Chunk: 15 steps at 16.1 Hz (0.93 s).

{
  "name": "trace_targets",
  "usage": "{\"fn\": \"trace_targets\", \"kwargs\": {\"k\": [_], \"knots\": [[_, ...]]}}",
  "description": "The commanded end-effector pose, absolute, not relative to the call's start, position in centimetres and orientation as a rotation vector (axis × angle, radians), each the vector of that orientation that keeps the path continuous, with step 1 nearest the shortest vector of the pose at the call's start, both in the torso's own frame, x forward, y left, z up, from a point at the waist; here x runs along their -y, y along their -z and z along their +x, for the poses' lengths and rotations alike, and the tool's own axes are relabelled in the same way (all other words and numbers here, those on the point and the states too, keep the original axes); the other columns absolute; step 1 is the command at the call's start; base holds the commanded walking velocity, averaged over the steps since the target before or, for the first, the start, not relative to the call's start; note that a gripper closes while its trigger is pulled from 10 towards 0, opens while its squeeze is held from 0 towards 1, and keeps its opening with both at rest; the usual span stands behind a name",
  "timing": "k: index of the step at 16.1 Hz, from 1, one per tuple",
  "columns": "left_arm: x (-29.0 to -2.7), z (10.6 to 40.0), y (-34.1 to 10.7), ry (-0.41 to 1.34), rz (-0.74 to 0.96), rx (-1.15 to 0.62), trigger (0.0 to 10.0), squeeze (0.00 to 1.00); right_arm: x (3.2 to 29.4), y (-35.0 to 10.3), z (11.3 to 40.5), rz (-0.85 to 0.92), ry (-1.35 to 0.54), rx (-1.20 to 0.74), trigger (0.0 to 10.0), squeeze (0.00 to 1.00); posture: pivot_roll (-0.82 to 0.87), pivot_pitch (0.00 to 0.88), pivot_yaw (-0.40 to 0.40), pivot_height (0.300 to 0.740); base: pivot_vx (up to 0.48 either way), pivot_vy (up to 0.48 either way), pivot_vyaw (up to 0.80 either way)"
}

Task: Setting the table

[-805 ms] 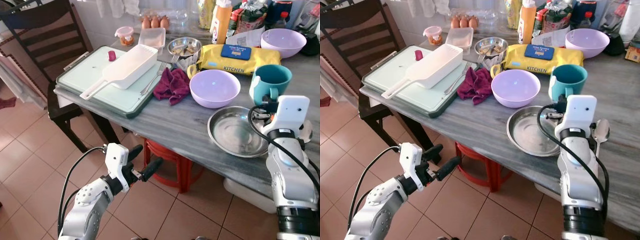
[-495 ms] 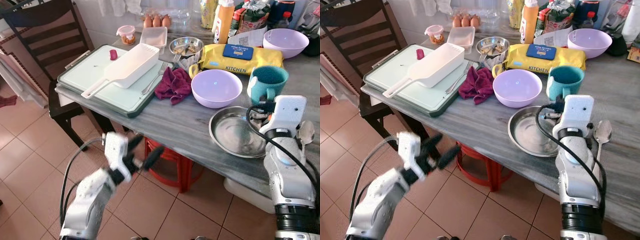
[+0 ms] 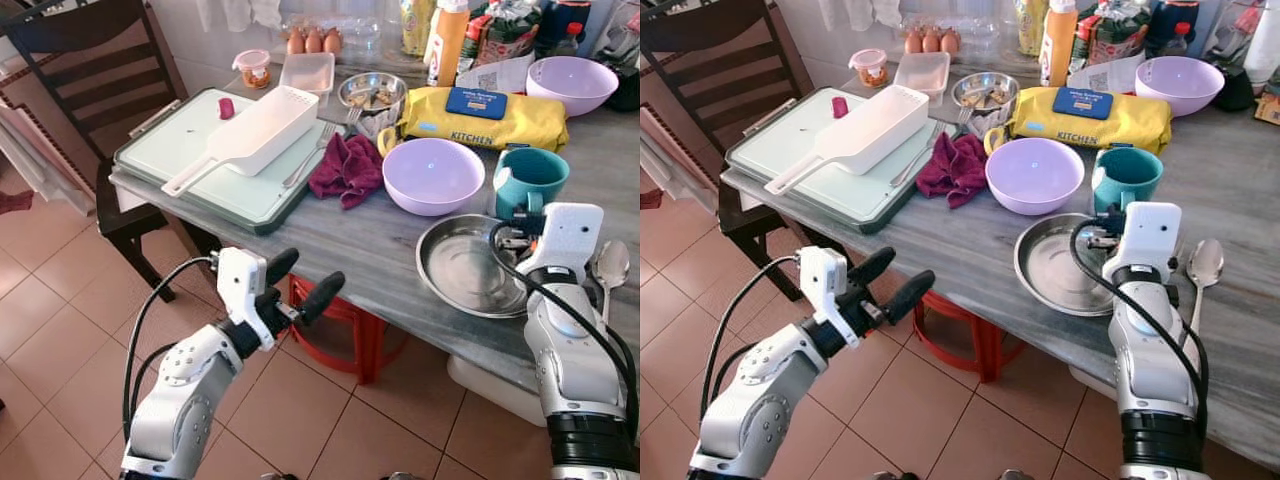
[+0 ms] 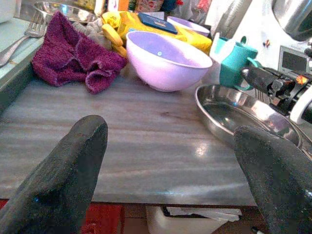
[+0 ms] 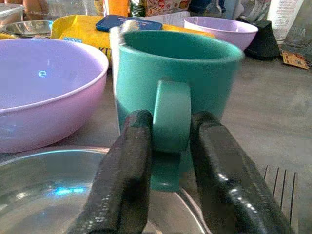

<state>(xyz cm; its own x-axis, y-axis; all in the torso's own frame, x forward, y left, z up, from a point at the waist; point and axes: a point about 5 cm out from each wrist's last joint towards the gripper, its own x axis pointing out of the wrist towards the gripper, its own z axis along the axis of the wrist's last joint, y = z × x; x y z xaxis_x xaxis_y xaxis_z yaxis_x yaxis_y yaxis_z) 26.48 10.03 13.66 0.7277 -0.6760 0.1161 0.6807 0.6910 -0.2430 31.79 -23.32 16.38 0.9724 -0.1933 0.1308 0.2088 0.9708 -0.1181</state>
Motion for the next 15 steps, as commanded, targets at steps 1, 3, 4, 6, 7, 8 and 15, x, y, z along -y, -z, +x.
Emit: {"fn": "trace_targets", "kwargs": {"k": [1, 3, 4, 6, 7, 8, 15], "knots": [[-10.1, 26.1, -13.6, 0.767, -0.277, 0.0, 10.0, 0.0, 23.6, -16.3, 31.7, -0.125, 0.206, 0.119, 10.0, 1.0, -0.06, 0.141, 0.089, 0.74, 0.0, 0.0, 0.0], [-9.7, 25.7, -13.4, 0.817, -0.304, -0.032, 10.0, 0.0, 23.7, -16.3, 31.6, -0.126, 0.209, 0.121, 10.0, 1.0, -0.07, 0.139, 0.088, 0.74, 0.0, 0.0, 0.0], [-9.6, 25.5, -13.3, 0.836, -0.314, -0.045, 10.0, 0.0, 23.7, -16.4, 31.7, -0.126, 0.209, 0.123, 10.0, 1.0, -0.07, 0.137, 0.088, 0.74, 0.0, 0.0, 0.0], [-9.6, 25.4, -13.2, 0.842, -0.32, -0.057, 10.0, 0.0, 23.8, -16.5, 31.7, -0.128, 0.212, 0.13, 10.0, 1.0, -0.07, 0.133, 0.088, 0.74, 0.0, 0.0, 0.0], [-9.6, 25.3, -13.2, 0.844, -0.321, -0.059, 10.0, 0.0, 23.8, -16.6, 31.7, -0.13, 0.212, 0.132, 10.0, 1.0, -0.07, 0.132, 0.088, 0.74, 0.0, 0.0, 0.0], [-9.6, 25.3, -13.1, 0.852, -0.328, -0.068, 10.0, 0.0, 23.9, -16.8, 31.7, -0.138, 0.218, 0.143, 10.0, 1.0, -0.07, 0.131, 0.088, 0.74, 0.0, 0.0, 0.0], [-10.3, 25.7, -12.6, 0.818, -0.319, -0.079, 10.0, 0.0, 24.1, -18.3, 31.0, -0.157, 0.249, 0.208, 10.0, 1.0, -0.06, 0.124, 0.089, 0.74, 0.0, 0.0, 0.0]]}}
